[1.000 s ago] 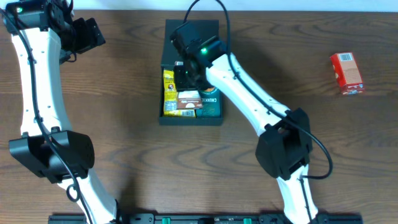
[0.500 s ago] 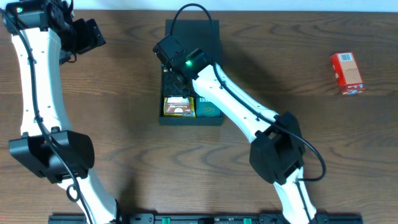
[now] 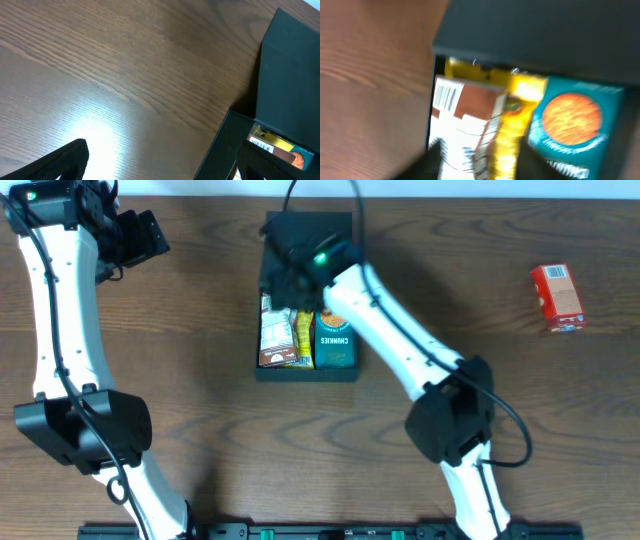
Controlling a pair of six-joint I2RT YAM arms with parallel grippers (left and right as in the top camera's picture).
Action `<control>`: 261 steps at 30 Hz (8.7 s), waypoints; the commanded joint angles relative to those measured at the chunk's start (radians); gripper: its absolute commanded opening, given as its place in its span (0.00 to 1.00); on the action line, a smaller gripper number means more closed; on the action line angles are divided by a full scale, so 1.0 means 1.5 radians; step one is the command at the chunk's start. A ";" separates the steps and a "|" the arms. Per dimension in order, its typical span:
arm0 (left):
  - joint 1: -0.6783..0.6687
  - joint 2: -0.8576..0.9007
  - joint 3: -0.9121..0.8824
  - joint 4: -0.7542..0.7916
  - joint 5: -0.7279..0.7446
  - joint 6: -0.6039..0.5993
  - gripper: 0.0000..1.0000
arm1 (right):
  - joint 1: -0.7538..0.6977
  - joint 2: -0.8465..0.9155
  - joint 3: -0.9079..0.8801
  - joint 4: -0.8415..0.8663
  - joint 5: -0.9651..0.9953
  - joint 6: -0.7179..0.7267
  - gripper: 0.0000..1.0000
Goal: Pack container
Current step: 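Carry the Pocky box into the box's left side and release it, then move the right gripper to the red-orange snack box and grasp it, then carry the red-orange box into the box's right side and release, then press the packed items down into the box with the right gripper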
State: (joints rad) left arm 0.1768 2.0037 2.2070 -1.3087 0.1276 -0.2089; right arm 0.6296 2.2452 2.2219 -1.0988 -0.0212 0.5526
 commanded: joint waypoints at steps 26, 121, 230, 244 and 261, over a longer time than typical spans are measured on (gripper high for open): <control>0.004 0.003 -0.001 0.004 -0.003 0.010 0.95 | -0.084 0.003 -0.324 0.204 -0.546 -0.192 0.01; 0.004 0.003 -0.001 0.002 0.002 -0.028 0.95 | -0.714 0.169 -0.060 0.101 -0.093 -0.689 0.70; -0.050 0.003 -0.048 0.003 0.137 0.040 0.95 | -0.153 0.035 -0.003 -0.156 -0.388 -0.441 0.02; -0.080 0.003 -0.113 0.037 0.141 0.035 0.95 | -0.162 0.035 -0.172 -0.075 -0.332 -0.444 0.01; -0.158 0.006 -0.118 0.098 0.153 0.030 0.88 | -0.176 0.033 -0.002 -0.196 -0.389 -0.520 0.01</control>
State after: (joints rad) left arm -0.0502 2.0041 2.0357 -1.1683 0.3462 -0.1596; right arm 0.3824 2.2936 2.1021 -1.3602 -0.5919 -0.1818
